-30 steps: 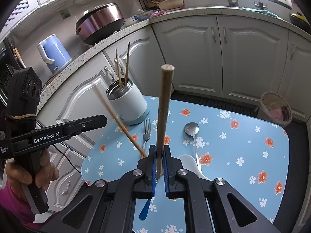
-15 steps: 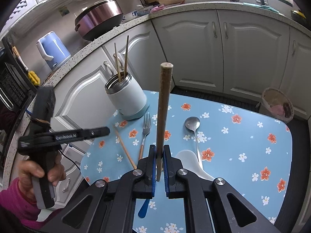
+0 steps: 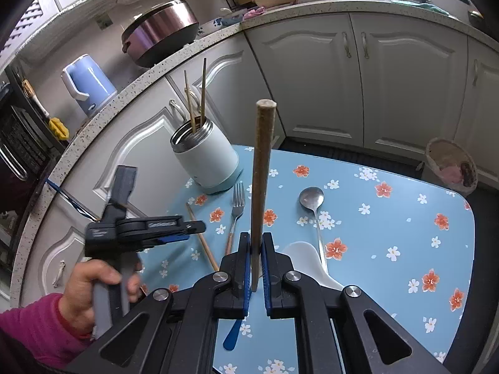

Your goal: Organize utensils

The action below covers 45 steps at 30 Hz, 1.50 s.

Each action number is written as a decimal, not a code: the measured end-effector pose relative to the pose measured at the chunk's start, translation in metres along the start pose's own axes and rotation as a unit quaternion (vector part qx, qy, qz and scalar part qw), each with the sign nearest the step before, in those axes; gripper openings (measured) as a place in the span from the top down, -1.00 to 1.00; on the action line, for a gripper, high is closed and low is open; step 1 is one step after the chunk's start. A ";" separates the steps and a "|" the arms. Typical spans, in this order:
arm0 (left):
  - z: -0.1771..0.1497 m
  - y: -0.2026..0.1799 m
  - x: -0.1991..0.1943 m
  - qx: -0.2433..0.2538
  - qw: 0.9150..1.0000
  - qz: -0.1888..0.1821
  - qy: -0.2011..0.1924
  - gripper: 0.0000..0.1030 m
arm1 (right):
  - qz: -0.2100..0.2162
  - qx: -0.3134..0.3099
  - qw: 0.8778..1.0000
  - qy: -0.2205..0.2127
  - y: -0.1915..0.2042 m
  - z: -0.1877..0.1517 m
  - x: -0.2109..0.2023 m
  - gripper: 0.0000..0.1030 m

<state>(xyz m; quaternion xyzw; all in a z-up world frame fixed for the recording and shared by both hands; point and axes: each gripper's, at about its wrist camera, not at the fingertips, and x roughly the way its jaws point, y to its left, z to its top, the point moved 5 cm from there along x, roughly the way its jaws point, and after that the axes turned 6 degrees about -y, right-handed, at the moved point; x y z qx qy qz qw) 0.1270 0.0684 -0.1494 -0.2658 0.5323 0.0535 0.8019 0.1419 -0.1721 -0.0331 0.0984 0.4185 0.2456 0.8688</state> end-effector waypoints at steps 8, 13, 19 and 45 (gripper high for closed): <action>0.005 0.009 0.019 -0.019 1.000 0.014 -0.005 0.80 | 0.006 -0.006 1.000 0.004 0.003 -0.001 0.002 0.88; 0.002 0.015 0.012 -0.009 1.000 -0.012 -0.005 0.88 | 0.008 -0.009 1.000 0.003 0.007 0.001 0.003 0.88; 0.005 0.009 -0.028 0.023 0.998 -0.051 -0.032 0.90 | 0.009 -0.021 1.000 0.000 0.017 0.008 0.001 0.88; 0.088 -0.030 -0.178 0.105 0.975 -0.087 -0.176 0.90 | 0.015 -0.082 0.995 -0.063 0.089 0.106 -0.002 0.88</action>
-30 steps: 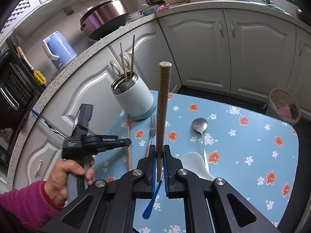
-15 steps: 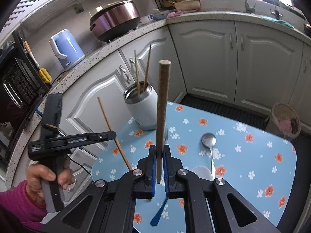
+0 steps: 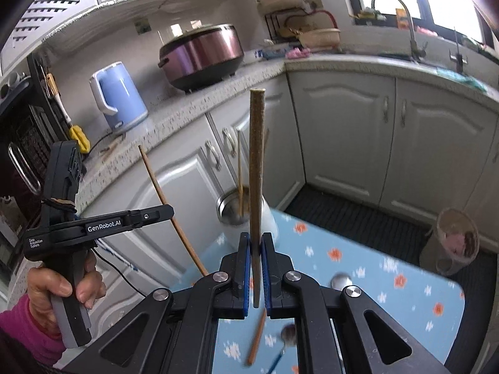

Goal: Organize utensils
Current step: 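Carry the chopstick with the left tool toward the jar while the right tool drops its chopstick in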

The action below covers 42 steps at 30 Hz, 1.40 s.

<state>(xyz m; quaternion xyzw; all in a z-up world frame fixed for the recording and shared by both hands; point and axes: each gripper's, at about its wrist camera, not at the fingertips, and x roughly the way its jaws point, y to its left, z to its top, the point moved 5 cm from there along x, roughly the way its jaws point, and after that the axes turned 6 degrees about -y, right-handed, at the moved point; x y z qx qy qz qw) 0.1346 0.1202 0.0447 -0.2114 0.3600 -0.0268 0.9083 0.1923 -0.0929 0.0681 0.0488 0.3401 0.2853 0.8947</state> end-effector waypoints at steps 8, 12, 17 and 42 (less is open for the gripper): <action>0.067 0.000 0.003 0.009 0.999 0.025 -0.042 0.90 | 0.002 -0.015 1.000 -0.026 0.017 0.062 0.024 0.89; 0.091 0.002 0.013 0.016 0.998 0.040 -0.053 0.90 | 0.002 -0.015 0.999 -0.031 0.022 0.085 0.047 0.88; 0.110 0.002 0.035 0.026 0.997 0.054 -0.057 0.90 | 0.007 -0.011 1.000 -0.026 0.023 0.102 0.078 0.88; 0.072 0.022 0.108 0.013 0.998 0.062 0.010 0.90 | 0.037 -0.024 0.987 0.153 -0.035 -0.027 0.191 0.23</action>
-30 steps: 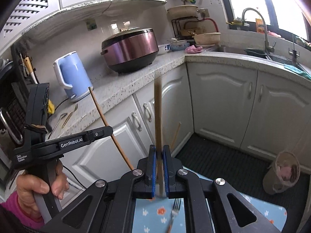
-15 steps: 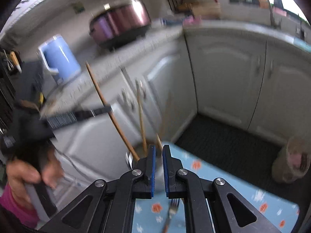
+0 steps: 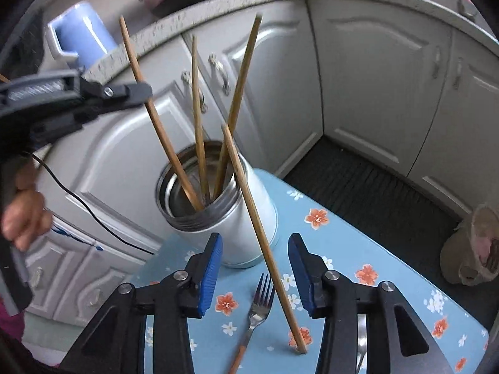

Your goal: Organize utensils

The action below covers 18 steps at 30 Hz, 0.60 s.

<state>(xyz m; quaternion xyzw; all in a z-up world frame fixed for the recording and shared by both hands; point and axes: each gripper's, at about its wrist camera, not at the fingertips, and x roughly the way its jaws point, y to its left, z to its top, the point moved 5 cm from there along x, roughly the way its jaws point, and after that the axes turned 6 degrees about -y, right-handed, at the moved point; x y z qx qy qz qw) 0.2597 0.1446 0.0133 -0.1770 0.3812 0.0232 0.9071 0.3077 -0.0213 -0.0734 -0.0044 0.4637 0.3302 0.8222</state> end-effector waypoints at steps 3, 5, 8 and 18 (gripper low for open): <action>-0.002 -0.001 0.004 0.002 1.000 0.000 0.005 0.90 | 0.007 -0.008 1.000 0.013 -0.002 -0.002 0.013 0.42; -0.003 -0.002 0.006 0.004 1.000 0.000 0.007 0.90 | 0.012 -0.013 1.000 0.021 -0.002 -0.005 0.017 0.58; -0.003 -0.002 0.008 0.003 1.000 0.000 0.010 0.90 | 0.004 -0.028 0.999 0.022 -0.004 -0.006 0.020 0.82; -0.008 -0.001 0.008 0.002 1.000 0.001 0.015 0.90 | 0.012 -0.018 0.999 -0.041 -0.004 0.002 -0.036 0.89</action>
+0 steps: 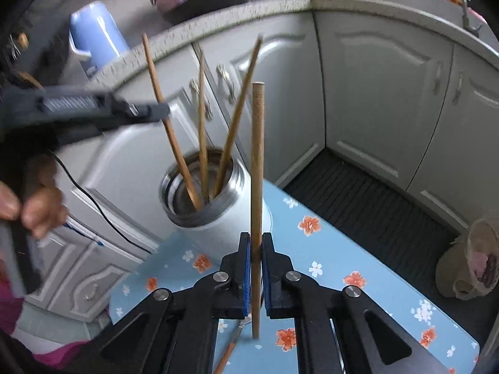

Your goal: Organize utensils

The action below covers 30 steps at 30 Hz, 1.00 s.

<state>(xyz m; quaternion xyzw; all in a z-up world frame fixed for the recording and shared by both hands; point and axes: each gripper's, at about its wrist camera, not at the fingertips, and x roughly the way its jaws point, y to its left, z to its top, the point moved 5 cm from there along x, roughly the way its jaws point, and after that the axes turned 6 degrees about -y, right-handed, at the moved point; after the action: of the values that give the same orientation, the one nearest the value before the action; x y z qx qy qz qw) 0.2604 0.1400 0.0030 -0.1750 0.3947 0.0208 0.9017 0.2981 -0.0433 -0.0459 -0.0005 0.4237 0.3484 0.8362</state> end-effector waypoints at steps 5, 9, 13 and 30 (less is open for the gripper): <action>0.001 -0.001 -0.004 0.004 1.000 0.004 -0.002 0.90 | 0.023 -0.012 0.999 -0.045 0.015 0.035 -0.043 0.89; 0.002 -0.002 -0.005 0.005 1.000 0.004 -0.004 0.90 | 0.038 -0.020 0.995 -0.088 0.026 0.072 -0.077 0.89; 0.001 -0.002 -0.001 0.007 1.000 0.009 -0.005 0.90 | 0.015 -0.015 0.991 -0.132 0.032 0.103 -0.090 0.89; -0.014 0.006 0.021 0.002 1.000 0.018 0.012 0.90 | -0.007 0.032 0.996 -0.088 0.034 0.082 0.010 0.89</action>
<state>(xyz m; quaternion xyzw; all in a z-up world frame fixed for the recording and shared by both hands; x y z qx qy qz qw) 0.2638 0.1392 -0.0230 -0.1664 0.4084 0.0345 0.8969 0.3411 0.0124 0.0096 0.0539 0.3591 0.3279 0.8721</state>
